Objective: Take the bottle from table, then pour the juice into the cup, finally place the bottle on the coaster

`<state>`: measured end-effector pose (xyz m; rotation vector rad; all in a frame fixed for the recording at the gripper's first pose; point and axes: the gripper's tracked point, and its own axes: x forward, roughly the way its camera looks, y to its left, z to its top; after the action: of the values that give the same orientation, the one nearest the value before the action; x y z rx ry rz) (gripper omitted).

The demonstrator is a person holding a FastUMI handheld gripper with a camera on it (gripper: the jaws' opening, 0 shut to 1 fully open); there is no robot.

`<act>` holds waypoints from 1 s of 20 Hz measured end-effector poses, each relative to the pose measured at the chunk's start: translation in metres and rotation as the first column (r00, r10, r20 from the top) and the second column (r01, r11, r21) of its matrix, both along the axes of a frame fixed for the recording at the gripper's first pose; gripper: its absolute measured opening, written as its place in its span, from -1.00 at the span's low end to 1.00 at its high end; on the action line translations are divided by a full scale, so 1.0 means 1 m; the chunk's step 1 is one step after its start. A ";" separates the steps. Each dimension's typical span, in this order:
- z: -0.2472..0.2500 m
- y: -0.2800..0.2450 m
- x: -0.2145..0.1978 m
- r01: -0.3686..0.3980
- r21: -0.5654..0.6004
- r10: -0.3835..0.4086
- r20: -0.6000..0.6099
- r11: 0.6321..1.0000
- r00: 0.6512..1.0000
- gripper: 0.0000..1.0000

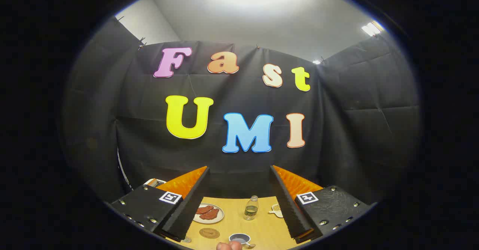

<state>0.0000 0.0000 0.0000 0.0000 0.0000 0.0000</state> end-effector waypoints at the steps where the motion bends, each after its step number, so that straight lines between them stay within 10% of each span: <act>1: 0.000 -0.001 0.001 -0.004 0.011 0.004 0.003 1.000 1.000 0.93; 20: -0.039 0.056 0.022 -0.011 -0.046 0.012 0.011 0.999 1.000 0.93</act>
<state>0.0223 0.0556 -0.0387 -0.0458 -0.0116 0.0113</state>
